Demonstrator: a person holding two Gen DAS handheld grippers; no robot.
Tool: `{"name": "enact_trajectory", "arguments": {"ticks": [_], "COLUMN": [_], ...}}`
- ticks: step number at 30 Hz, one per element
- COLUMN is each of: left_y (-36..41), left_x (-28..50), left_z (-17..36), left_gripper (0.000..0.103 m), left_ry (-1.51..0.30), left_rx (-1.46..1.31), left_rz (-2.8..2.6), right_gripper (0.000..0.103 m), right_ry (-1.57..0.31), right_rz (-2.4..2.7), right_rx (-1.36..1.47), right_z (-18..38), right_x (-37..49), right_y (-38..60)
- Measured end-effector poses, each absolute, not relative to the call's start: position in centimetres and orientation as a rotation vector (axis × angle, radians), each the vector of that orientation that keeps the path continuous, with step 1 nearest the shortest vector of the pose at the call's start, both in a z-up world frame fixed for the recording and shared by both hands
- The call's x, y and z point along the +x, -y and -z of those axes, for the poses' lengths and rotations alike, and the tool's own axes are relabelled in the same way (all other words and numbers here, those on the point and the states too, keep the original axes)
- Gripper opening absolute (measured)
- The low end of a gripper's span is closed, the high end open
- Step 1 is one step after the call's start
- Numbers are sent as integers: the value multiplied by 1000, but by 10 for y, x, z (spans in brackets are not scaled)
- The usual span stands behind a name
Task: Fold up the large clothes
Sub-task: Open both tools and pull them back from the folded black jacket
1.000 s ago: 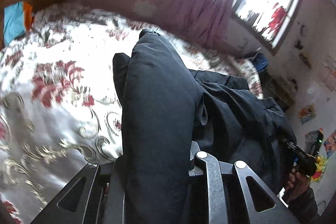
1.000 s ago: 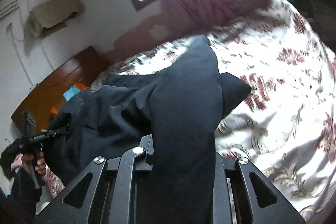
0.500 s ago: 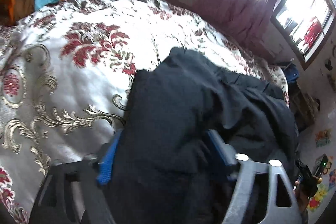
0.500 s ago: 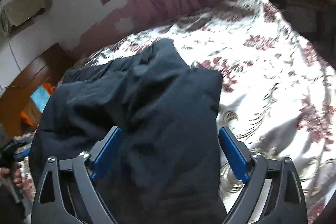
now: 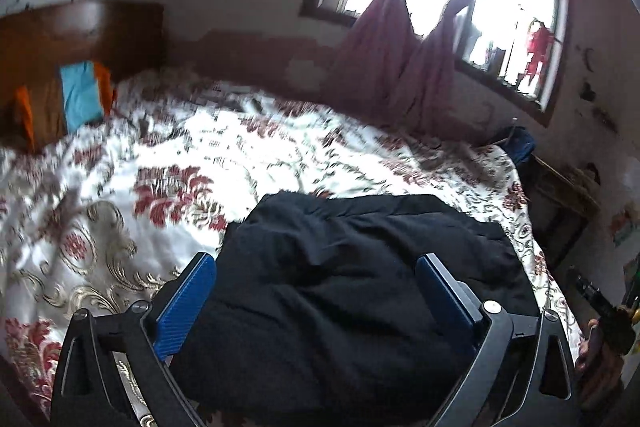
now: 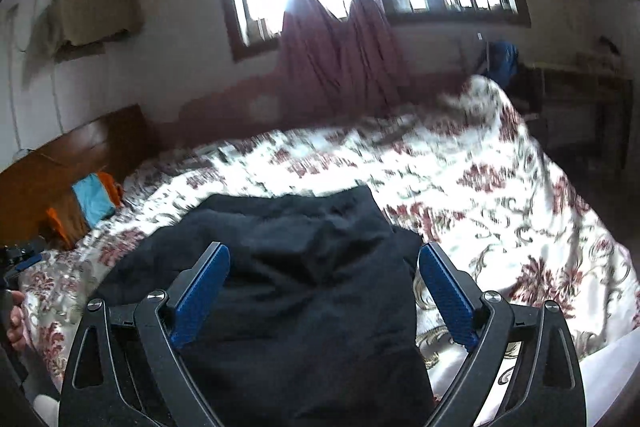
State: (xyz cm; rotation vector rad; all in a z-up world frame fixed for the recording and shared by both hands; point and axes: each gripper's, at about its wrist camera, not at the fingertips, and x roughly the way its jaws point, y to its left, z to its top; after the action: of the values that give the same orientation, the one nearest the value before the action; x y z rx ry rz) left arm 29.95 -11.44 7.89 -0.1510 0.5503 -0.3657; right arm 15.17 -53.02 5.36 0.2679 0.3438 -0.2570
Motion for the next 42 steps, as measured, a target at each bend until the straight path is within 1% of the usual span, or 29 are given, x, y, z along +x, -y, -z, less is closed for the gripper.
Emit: {"name": "enact_trajectory", "arguments": {"ticks": [2,5,8,14,25,42], "left_y": [119,123,124,123,115,80], "left_x": [282,255,236,203,141,86], "left_z": [-88,-101,-105,-103,-100,-89], "left_gripper": [102,102,103,103,103,103], "left_ry": [-516,-470,-441,-444,-367,-364], "left_rx": [-132,-109,-117,-164,-110,-67], "left_rz": [376,385,398,415,373,255], "right_gripper": [95,101,101,101,101,101], "right_ry": [-300,-261,-241,-196,-153,-151], "right_rz": [245,233,210,169,139,108], "right_rx": [261,249,233,203,120,90], "right_z": [-64,-75,-80,-78,-78,-65], "right_x": [134,113,95,61,24,-15], "right_y": [523,509,494,464,404,348]}}
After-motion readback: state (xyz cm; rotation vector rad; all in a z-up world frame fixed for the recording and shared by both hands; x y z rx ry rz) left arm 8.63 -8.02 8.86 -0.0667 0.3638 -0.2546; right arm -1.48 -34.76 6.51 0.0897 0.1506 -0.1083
